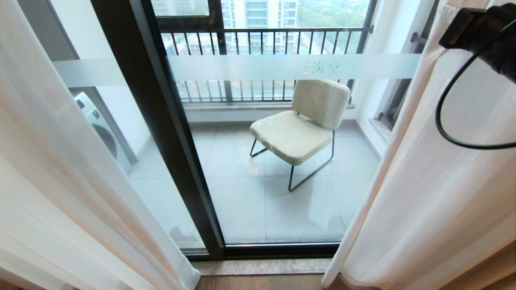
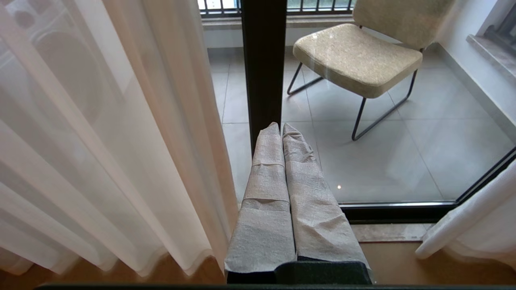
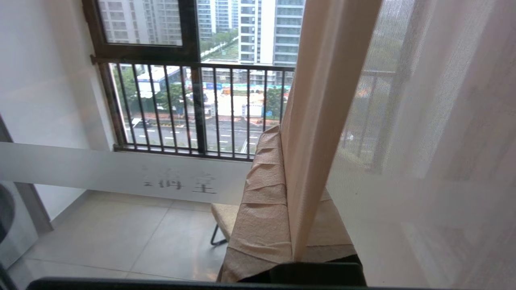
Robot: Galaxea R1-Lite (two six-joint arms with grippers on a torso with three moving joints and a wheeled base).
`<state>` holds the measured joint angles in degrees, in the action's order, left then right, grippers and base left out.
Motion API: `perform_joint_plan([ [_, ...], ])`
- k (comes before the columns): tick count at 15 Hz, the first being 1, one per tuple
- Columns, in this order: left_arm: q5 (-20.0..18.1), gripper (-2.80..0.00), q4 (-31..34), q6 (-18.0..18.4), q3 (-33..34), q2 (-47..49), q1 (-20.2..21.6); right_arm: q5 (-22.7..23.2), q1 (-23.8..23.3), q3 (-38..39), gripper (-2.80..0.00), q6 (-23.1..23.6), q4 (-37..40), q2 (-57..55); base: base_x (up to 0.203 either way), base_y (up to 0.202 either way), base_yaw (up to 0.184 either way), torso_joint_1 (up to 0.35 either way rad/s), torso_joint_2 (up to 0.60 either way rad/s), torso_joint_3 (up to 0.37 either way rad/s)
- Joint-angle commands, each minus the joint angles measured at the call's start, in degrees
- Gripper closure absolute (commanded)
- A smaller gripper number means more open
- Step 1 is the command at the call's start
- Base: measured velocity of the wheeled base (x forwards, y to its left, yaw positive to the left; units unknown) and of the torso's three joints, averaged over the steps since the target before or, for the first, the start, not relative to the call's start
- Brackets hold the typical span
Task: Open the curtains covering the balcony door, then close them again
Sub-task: Close the inner curtains on both sides
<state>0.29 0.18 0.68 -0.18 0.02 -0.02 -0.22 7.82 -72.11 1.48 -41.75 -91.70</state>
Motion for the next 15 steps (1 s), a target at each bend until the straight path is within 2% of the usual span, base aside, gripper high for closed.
perform_joint_plan([
  [1,0.0,0.00,0.0,0.0,0.0,0.0,0.0,0.0,0.5,-0.2,0.00,0.0,-0.2,-0.5,0.000,0.199,0.002,0.007,0.00,-0.002],
  [5,0.0,0.00,-0.1,0.0,0.0,0.0,0.0,0.0,0.8,-3.1,0.00,0.0,0.0,-2.1,0.000,0.188,0.000,0.002,0.00,0.003],
  [15,0.0,0.00,0.0,0.0,0.0,0.0,0.0,0.0,1.2,-3.3,0.00,0.1,-0.2,-3.2,0.000,0.192,0.001,0.002,0.00,0.003],
])
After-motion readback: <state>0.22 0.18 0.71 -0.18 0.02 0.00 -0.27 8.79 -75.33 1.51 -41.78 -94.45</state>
